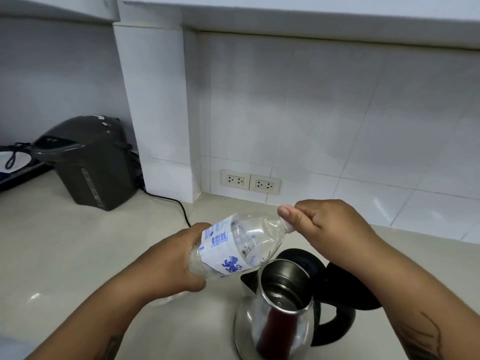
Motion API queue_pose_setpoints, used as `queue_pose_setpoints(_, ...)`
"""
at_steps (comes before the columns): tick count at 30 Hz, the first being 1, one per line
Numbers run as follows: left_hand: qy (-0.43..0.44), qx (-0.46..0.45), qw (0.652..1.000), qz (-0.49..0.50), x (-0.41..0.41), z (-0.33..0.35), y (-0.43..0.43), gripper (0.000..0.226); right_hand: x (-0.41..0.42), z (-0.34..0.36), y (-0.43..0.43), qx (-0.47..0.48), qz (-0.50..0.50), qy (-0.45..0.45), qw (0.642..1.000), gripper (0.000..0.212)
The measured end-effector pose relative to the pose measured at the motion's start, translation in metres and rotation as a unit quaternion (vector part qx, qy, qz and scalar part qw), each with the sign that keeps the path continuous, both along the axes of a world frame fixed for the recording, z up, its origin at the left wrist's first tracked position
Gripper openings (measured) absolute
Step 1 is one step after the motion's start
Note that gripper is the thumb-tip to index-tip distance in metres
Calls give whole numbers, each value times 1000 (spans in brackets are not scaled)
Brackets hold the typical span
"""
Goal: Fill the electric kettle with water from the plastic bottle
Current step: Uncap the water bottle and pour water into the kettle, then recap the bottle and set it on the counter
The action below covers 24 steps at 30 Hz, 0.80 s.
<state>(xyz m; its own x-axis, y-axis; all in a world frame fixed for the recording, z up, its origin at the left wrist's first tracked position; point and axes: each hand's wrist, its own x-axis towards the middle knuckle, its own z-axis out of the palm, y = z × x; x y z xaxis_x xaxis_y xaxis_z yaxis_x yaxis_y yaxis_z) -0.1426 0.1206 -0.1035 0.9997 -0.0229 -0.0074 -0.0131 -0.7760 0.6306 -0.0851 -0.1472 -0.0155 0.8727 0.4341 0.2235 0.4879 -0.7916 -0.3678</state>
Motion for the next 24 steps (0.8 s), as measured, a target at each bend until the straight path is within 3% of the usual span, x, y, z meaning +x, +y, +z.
queue_pose_setpoints(2, 3, 14, 1000, -2, 2, 4, -1, 79, 2, 2, -4, 43, 20, 43, 998, 61)
queue_pose_setpoints(5, -6, 20, 1000, 8, 6, 8, -2, 78, 8, 2, -7, 95, 68, 98, 988, 28)
queue_pose_setpoints(7, -18, 29, 999, 20, 8, 7, -5, 75, 8, 0, -3, 123, 45, 87, 987, 14)
queue_pose_setpoints(12, -111, 104, 985, 76, 12, -2, -17, 71, 11, -11, 11, 168, -91, 97, 977, 47)
queue_pose_setpoints(17, -131, 94, 983, 92, 18, -17, -15, 81, 20, -8, 23, 192, -102, 122, 968, 48)
queue_pose_setpoints(20, -113, 37, 989, 90, 22, -20, -12, 87, 21, -1, 34, 232, -53, 134, 962, 39)
queue_pose_setpoints(22, -92, -47, 990, 96, 28, -21, -10, 85, 25, 1, 44, 245, -23, 148, 958, 32)
queue_pose_setpoints(24, -87, -144, 979, 114, 39, -26, -7, 77, 32, -1, 57, 245, -8, 206, 947, 49)
